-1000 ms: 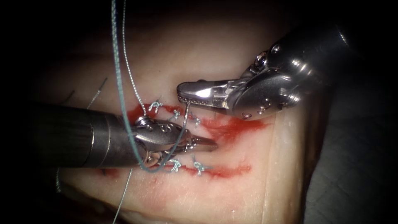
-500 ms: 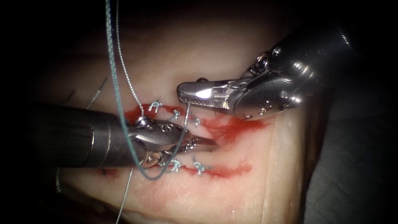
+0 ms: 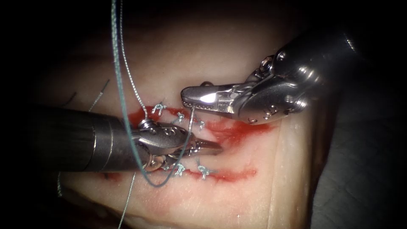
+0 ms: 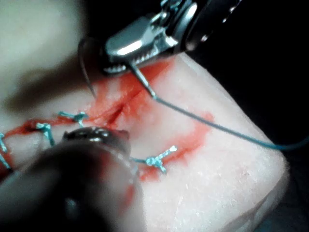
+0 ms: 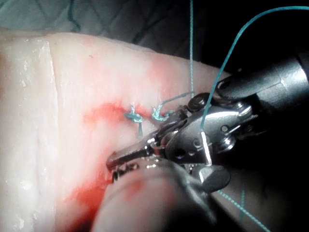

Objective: Wound Closure

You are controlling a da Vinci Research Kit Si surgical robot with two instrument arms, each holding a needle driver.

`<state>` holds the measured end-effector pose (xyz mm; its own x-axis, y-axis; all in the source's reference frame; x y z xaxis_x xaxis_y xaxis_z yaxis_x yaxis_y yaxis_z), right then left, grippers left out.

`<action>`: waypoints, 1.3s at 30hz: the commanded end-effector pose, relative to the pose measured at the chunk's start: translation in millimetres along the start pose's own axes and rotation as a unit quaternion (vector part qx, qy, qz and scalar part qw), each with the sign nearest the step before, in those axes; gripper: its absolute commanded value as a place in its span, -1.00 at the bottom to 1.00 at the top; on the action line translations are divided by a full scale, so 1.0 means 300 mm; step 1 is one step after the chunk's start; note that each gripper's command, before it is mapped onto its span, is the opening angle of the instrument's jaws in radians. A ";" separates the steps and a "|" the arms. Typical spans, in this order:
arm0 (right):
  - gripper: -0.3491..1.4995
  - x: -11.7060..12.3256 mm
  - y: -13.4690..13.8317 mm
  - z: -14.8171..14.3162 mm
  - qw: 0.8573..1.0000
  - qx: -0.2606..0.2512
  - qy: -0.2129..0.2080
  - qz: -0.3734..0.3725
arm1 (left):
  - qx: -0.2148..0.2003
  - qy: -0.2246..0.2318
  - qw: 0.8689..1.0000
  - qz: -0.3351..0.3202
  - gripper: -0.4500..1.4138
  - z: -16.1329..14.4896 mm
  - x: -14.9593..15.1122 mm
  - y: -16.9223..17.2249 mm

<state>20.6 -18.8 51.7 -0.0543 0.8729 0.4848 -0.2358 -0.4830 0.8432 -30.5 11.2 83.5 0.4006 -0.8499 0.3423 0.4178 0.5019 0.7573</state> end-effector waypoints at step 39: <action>-1.00 0.0018 0.0047 0.0013 0.986 0.064 0.025 0.151 | -0.002 -0.002 1.000 0.000 -1.00 0.002 0.000 0.000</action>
<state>19.7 -19.1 52.8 -0.1557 0.6866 0.7101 -0.0769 -0.7251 0.6843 -30.6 11.1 83.4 0.3980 -0.8508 0.3431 0.4210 0.5017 0.7557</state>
